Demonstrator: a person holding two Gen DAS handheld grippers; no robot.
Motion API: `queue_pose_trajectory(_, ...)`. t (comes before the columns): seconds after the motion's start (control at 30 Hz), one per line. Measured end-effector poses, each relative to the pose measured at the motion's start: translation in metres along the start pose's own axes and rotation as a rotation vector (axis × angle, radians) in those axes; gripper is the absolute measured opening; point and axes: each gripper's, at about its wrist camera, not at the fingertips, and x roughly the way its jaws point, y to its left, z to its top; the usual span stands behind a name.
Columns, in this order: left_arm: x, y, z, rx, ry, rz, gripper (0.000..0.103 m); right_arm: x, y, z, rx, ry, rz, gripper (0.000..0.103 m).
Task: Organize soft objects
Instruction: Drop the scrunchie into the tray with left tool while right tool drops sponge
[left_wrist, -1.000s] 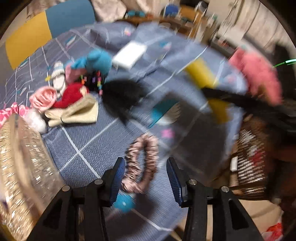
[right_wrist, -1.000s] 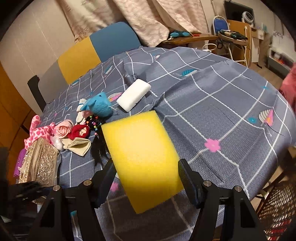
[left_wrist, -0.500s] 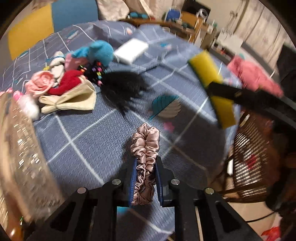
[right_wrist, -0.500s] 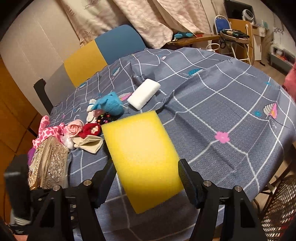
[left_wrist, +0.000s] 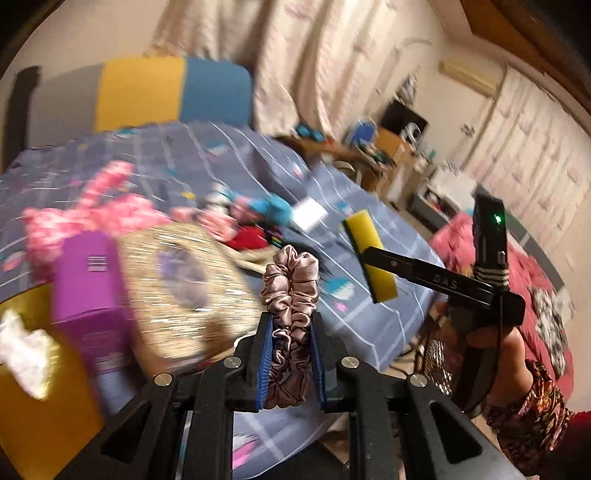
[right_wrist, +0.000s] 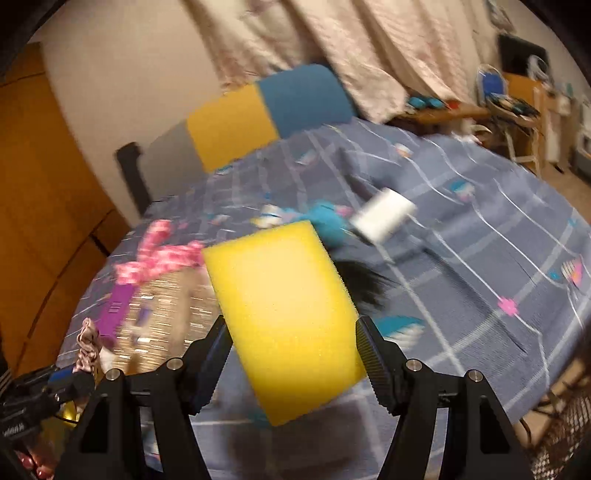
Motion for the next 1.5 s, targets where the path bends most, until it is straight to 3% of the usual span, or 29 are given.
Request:
queue_pose_trajectory(0.17, -0.053, 0.056, -0.008, -0.118, -0.083, 0.085, 0.018, -0.002, 0.073, 0.006, -0.091, -0.015, 0.122, 0.069)
queue_pose_trajectory(0.27, -0.075, 0.093, -0.019, -0.180, -0.116, 0.176, 0.018, 0.005, 0.123, 0.005, -0.147, 0.002, 0.210, 0.069)
queue_pose_trajectory(0.57, -0.095, 0.213, -0.072, -0.409, -0.029, 0.390, 0.018, 0.052, 0.265, -0.028, -0.339, 0.104, 0.355, 0.069)
queue_pose_trajectory(0.73, -0.093, 0.258, -0.102, -0.484, 0.018, 0.465, 0.018, 0.095, 0.316, -0.049, -0.406, 0.171, 0.324, 0.069)
queue_pose_trajectory(0.93, -0.085, 0.298, -0.118, -0.511, 0.068, 0.561, 0.019, 0.163, 0.350, -0.071, -0.488, 0.264, 0.139, 0.069)
queue_pose_trajectory(1.0, -0.082, 0.306, -0.119, -0.520, 0.083, 0.580, 0.021, 0.175, 0.360, -0.076, -0.537, 0.248, 0.087, 0.070)
queue_pose_trajectory(1.07, -0.079, 0.311, -0.119, -0.518, 0.089, 0.599, 0.032, 0.178, 0.366, -0.079, -0.594, 0.216, 0.011, 0.075)
queue_pose_trajectory(1.17, -0.075, 0.313, -0.116, -0.512, 0.100, 0.619, 0.039, 0.193, 0.374, -0.081, -0.638, 0.221, -0.065, 0.082)
queue_pose_trajectory(1.27, -0.079, 0.315, -0.113, -0.544, 0.073, 0.583, 0.040, 0.187, 0.376, -0.080, -0.647, 0.199, -0.078, 0.087)
queue_pose_trajectory(1.5, -0.102, 0.306, -0.110, -0.574, -0.038, 0.511, 0.042, 0.131, 0.371, -0.078, -0.595, 0.087, 0.092, 0.095)
